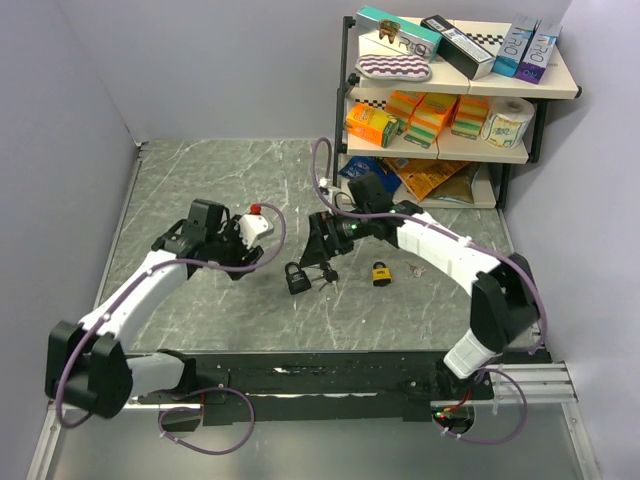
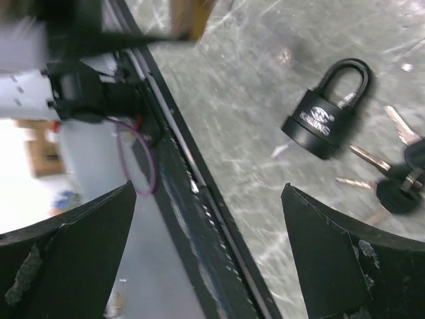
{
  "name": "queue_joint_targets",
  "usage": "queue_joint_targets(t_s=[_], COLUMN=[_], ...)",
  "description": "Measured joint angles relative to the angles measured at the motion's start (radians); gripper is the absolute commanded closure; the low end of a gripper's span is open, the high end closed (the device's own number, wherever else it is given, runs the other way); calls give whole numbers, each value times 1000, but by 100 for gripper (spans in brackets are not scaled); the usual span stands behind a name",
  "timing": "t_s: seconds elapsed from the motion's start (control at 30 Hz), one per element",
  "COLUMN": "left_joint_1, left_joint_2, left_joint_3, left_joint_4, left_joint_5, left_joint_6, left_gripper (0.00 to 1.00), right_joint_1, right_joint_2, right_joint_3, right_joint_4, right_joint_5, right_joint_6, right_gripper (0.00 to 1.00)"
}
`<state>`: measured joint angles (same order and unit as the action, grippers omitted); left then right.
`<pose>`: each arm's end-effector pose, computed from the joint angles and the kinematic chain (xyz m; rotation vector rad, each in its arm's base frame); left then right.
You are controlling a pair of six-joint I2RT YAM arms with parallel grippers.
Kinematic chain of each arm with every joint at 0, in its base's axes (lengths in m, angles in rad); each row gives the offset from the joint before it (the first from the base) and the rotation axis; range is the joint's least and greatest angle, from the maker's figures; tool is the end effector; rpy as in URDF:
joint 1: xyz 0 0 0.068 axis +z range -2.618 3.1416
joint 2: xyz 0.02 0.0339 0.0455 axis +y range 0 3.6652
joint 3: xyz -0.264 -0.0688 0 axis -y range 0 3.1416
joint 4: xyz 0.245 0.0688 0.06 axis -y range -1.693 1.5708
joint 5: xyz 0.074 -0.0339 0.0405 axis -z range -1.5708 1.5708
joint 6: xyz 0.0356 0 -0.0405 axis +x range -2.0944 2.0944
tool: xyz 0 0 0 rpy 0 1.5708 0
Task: Lock with the key
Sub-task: Pick up the lock from the center of the board.
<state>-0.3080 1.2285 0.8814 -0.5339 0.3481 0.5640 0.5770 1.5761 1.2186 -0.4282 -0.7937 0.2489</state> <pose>0.2351 -0.0875 0.2524 1.1508 2.1112 -0.3084 0.2727 0.2078 0.2780 -0.8055 2.3076 1.3245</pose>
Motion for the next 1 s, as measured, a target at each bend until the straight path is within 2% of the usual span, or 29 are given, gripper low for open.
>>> queue_joint_targets(t_s=[0.2, 0.47, 0.6, 0.8, 0.83, 1.0], left_joint_1=[-80, -158, -182, -188, -189, -198], left_joint_2=[-109, -142, -142, -142, -142, -141], left_joint_3=[1, 13, 17, 43, 48, 56], left_joint_4=[-40, -71, -80, -81, -81, -80], left_joint_5=[59, 100, 101, 100, 100, 101], left_joint_6=[-19, -80, -98, -110, -111, -114], left_gripper=[99, 99, 99, 99, 99, 99], right_joint_1=[0, 21, 54, 92, 98, 124], right_joint_2=[137, 175, 211, 263, 269, 272], right_joint_3=[41, 45, 69, 77, 77, 77], right_joint_4=[121, 314, 330, 332, 333, 383], right_joint_5=[-91, -171, -167, -162, -163, -188], right_joint_6=[156, 323, 355, 388, 395, 443], right_gripper=[3, 10, 14, 24, 28, 35])
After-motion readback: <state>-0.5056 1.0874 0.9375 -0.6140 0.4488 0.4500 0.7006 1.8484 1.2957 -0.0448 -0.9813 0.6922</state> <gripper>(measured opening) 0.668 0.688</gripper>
